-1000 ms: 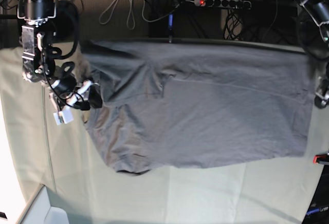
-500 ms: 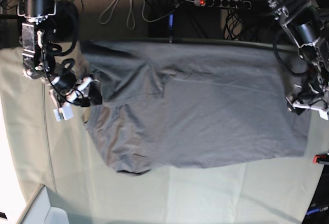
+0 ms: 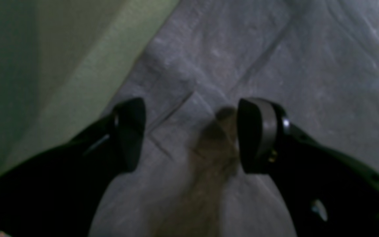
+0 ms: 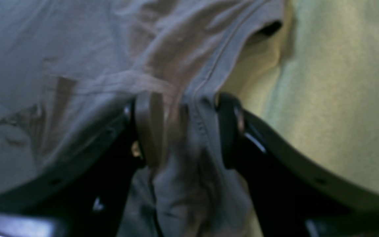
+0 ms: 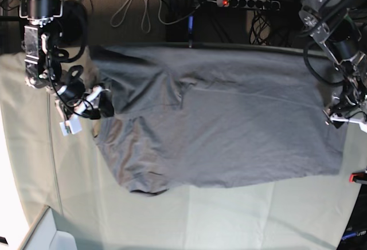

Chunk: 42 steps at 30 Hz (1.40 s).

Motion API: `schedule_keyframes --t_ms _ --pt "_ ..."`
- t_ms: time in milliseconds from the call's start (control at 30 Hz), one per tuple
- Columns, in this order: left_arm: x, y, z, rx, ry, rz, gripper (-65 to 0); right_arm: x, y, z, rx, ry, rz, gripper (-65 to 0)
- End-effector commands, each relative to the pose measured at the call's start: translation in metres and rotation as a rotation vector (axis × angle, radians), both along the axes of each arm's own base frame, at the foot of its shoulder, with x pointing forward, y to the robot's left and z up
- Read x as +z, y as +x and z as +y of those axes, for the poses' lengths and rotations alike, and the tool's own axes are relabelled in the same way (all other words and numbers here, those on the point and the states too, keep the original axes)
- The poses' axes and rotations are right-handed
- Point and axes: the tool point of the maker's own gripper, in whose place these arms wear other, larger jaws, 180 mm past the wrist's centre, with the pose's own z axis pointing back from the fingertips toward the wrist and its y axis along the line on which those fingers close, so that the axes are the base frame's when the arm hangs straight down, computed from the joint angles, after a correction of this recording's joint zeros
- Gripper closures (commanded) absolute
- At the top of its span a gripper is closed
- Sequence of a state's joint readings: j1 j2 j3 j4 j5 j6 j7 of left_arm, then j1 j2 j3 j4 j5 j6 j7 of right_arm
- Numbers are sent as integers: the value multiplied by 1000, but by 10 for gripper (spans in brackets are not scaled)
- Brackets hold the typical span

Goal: Layout the t-shirt on the table in an organized manner, then fold the t-shirt properly
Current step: 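Reach the left gripper to the shirt's opposite edge and grasp it, then drag the shirt with the right gripper away from the left gripper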

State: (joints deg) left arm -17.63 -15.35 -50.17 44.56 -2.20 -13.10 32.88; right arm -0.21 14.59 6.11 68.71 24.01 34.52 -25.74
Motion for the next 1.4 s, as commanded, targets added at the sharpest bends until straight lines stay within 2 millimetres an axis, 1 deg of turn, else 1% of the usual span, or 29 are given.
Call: schedule_keyframes --t_ms 0,100,133,200,267,300,567,600,667,767,800,867,933,1000,1033,1067,1133,1200,1300,1367 --pt "4 1 4 4 -3 -2 -421 14 11 -5 -7 6 -51 -275" --pt "5 1 5 6 -2 -3 -413 14 11 -5 -7 5 -50 -274" --pt "5 0 6 7 -1 -3 -391 14 11 -5 -7 5 -50 -274" --pt "8 0 12 10 9 -4 -314 14 11 -5 -6 5 -48 -274" --pt "8 0 12 7 10 -5 -246 14 11 -4 -6 6 -48 -274" --pt "7 -1 12 7 6 -2 -225 13 11 -3 -5 6 -48 -274" --pt "8 0 12 2 11 -2 -202 13 10 -3 -3 6 -46 -274" --pt "8 0 12 3 11 -4 -184 13 10 -3 -3 6 -46 -274" --pt "7 -3 13 4 11 1 -124 13 10 -3 -3 6 -46 -274" --pt "6 -5 13 4 12 5 -16 13 10 -3 -3 6 -46 -274" --pt "5 -5 13 4 12 6 0 13 10 -2 -3 8 -46 -274" --pt "6 -6 14 4 14 6 -3 13 10 -2 -2 8 -46 -274" --pt "9 -7 20 11 24 4 0 13 10 -1 -2 9 -46 -274" --pt "12 -6 22 12 30 -3 0 13 10 -1 -2 9 -46 -277" --pt "17 -7 27 25 38 -14 0 13 10 -1 -2 9 -46 -277" --pt "20 -12 32 40 42 -17 0 13 10 -1 -2 9 -46 -277" --pt "34 -19 43 72 59 -33 0 13 10 -1 -2 9 -46 -277" --pt "49 -20 50 87 82 -53 0 13 10 -1 -2 9 -46 -277" --pt "59 -15 48 89 99 -81 0 13 10 0 -2 12 -46 -277" --pt "60 -16 50 89 104 -83 0 17 12 4 1 18 -59 -277"
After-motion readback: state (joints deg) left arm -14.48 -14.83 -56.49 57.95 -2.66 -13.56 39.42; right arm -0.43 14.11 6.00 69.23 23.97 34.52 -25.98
